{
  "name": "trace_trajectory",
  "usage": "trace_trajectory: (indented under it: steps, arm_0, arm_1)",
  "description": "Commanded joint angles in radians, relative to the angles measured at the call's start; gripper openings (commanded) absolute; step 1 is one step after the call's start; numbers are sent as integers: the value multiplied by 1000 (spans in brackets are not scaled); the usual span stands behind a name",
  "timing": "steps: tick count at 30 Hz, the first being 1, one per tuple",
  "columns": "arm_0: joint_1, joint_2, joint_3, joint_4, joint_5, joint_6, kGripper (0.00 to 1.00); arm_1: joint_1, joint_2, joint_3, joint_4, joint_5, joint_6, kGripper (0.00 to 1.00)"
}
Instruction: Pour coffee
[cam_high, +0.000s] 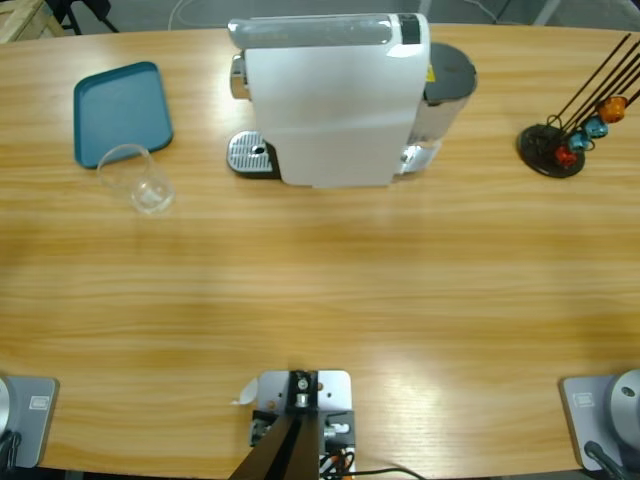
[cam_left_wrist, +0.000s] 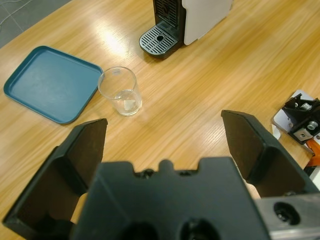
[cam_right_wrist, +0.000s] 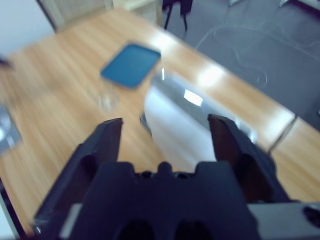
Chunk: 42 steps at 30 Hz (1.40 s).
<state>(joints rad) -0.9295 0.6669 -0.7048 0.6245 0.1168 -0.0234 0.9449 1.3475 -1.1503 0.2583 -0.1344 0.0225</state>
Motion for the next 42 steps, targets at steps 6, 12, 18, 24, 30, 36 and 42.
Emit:
trace_trajectory:
  steps: [6,12,18,24,30,36,42]
  arm_0:
    - [16,79,110,-199,44,-61,1000]
    - [70,77,119,-215,44,-76,1000]
    - [70,101,132,-249,44,-61,1000]
    - [153,359,242,-563,133,-64,1000]
    - [193,544,303,-698,132,-176,1000]
    - [193,681,355,-897,119,-179,1000]
    - [193,801,384,-1022,121,-173,1000]
  arm_1:
    - [-14,-407,375,270,39,51,1000]
    - [-32,-359,242,503,-39,6,1000]
    - [-32,-373,293,472,-62,42,1000]
    - [-32,-373,293,472,-61,42,1000]
    - [-32,-360,290,472,-59,42,1000]
    - [-32,-354,290,470,-60,42,1000]
    - [-36,-353,290,470,-62,42,1000]
